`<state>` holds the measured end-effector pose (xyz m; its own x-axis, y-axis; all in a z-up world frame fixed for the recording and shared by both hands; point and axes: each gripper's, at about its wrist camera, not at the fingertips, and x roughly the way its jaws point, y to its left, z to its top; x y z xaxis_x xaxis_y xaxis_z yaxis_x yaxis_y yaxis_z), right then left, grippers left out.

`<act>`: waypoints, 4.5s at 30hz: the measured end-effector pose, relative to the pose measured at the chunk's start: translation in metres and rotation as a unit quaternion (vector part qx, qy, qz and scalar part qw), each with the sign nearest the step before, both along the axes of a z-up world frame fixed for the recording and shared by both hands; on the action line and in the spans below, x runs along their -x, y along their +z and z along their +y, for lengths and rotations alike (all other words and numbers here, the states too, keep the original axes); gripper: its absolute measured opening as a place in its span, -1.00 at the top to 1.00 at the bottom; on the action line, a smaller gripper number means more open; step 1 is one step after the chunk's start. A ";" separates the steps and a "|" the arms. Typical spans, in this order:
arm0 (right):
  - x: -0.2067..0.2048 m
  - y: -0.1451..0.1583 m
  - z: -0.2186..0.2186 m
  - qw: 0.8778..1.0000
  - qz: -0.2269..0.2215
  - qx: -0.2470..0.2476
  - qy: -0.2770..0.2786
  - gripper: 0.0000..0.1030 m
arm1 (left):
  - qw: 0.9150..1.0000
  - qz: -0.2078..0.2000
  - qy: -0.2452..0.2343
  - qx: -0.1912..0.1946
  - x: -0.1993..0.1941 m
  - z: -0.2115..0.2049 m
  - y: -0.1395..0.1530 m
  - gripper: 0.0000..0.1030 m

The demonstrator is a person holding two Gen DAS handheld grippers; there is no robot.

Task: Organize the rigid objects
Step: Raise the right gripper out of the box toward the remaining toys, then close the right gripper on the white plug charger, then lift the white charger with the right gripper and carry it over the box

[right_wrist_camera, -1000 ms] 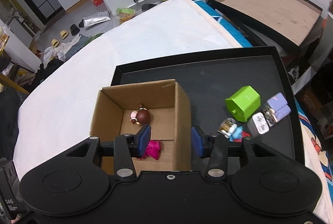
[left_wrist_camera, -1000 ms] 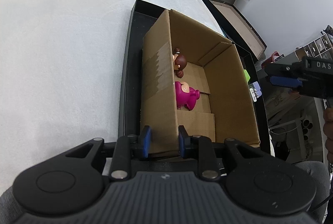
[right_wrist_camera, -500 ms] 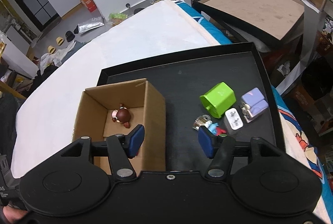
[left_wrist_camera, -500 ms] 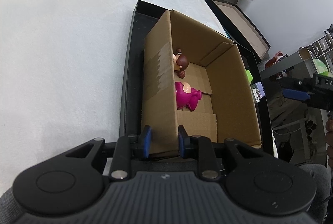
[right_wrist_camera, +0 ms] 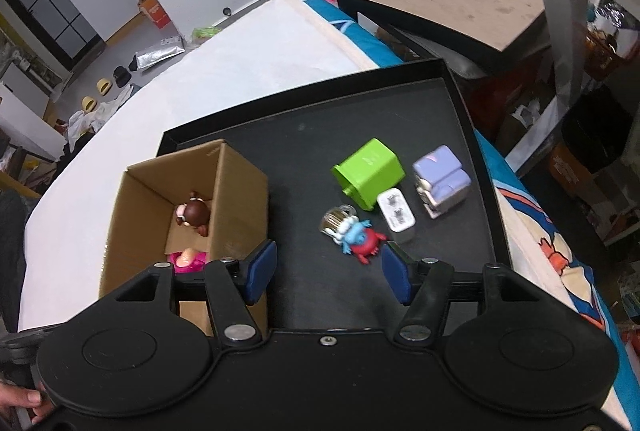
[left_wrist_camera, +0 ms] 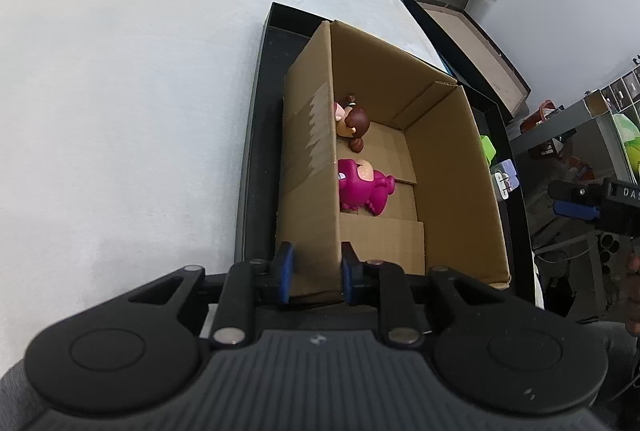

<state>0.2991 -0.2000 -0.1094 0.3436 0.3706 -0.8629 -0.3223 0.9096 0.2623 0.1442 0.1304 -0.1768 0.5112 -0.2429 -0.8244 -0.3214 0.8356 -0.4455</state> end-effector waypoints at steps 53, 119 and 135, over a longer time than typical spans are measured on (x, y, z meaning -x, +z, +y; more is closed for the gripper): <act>-0.037 -0.081 -0.002 0.998 -0.037 0.057 0.004 0.55 | 1.000 0.015 0.006 -0.014 -0.007 -0.004 -0.004 0.55; 0.007 0.031 0.099 0.992 -0.100 0.022 0.070 0.61 | 1.000 -0.017 -0.005 -0.008 0.004 0.001 -0.001 0.57; 0.019 0.022 0.142 0.989 -0.103 0.051 0.094 0.61 | 1.000 -0.026 -0.004 0.001 0.006 0.005 -0.003 0.57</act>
